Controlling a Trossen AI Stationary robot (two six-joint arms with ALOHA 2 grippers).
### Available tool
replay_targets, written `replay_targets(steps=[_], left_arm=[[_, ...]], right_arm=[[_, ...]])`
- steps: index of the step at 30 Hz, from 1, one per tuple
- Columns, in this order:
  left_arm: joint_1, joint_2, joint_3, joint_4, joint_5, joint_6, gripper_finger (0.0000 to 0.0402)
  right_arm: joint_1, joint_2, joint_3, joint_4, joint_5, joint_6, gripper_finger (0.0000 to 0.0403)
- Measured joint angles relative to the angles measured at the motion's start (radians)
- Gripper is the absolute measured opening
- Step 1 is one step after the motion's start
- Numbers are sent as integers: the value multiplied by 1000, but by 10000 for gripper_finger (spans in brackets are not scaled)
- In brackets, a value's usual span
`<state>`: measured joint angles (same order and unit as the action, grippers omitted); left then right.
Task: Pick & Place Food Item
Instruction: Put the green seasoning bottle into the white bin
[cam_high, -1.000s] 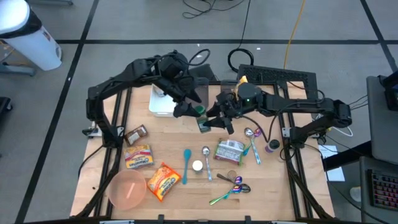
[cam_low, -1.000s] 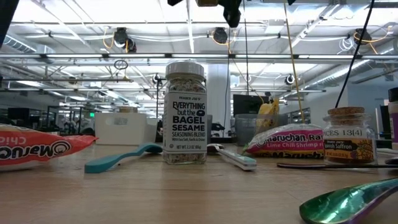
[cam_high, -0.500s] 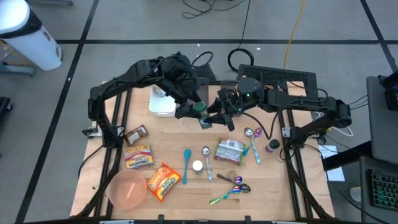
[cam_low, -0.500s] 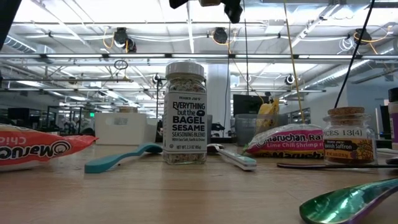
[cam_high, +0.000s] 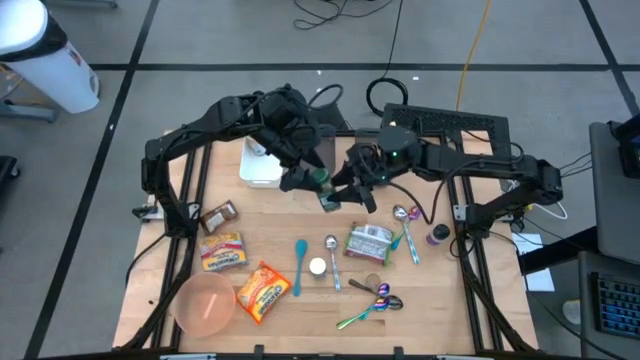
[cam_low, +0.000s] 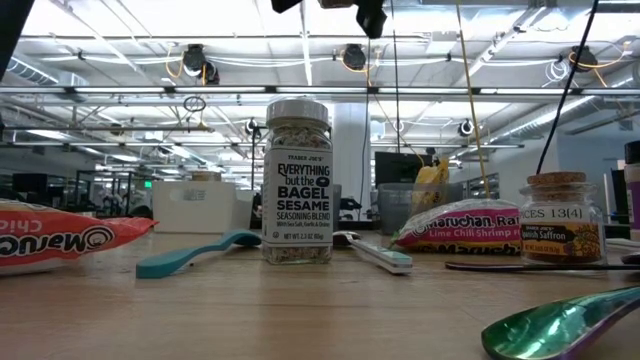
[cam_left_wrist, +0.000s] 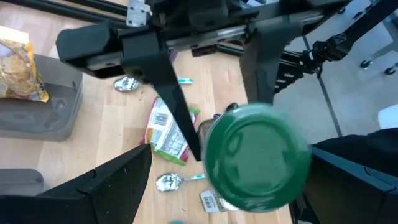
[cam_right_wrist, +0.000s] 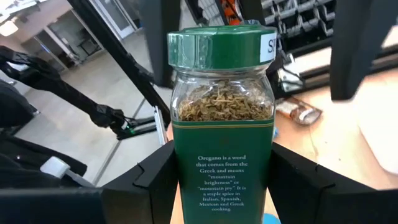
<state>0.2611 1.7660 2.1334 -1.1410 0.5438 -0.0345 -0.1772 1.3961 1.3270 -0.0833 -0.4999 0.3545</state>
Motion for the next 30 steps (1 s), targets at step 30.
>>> replay_targets(steps=[30], left_arm=[[19, 30, 0, -79, 45, 0, 311]], right_arm=[[1, 71, 60, -50, -21, -28, 193]])
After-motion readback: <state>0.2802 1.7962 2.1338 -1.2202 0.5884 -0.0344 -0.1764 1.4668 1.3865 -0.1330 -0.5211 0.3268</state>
